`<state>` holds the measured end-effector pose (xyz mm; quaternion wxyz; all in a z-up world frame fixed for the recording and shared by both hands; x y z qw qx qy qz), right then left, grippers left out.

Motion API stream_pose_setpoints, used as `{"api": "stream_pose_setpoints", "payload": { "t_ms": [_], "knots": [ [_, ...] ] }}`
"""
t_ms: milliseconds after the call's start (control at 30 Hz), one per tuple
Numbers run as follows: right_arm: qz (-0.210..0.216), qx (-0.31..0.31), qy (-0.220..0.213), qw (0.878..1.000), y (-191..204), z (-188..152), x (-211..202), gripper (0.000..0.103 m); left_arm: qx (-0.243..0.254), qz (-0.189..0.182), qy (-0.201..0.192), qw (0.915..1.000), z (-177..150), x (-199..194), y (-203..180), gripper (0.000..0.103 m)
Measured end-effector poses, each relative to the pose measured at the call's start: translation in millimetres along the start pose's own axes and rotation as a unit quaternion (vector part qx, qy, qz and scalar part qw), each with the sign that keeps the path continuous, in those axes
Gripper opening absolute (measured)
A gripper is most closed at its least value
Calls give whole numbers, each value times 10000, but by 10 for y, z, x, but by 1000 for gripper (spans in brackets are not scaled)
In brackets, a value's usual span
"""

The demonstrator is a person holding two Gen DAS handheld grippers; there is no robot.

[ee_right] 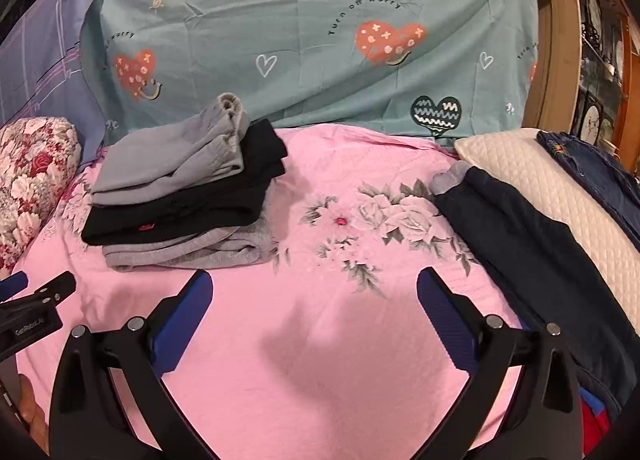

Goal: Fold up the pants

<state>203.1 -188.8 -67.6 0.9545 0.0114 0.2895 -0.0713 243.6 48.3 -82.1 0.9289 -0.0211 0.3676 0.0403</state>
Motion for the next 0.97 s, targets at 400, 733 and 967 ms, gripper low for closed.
{"api": "stream_pose_setpoints", "payload": {
  "t_ms": [400,733,967],
  "knots": [
    [115,-123,236,9996,113,-83,84,102,-93,31,-19,10000,-15,-20,42,101],
    [149,-115,283,9994,123,-94,86,102,-52,35,0,10000,-25,-11,31,101],
    [185,-92,309,9993,133,-100,85,102,-118,51,30,9999,-36,-2,50,101]
  ]
}}
Point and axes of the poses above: each gripper's, at about its wrist camera, not at the fingertips, and x roughly the way its jaws point, y to its left, z to its top, the point moved 4 cm from there along x, roughly the way its jaws point, and after that the axes turned 3 degrees about z, right-handed, at the moved point
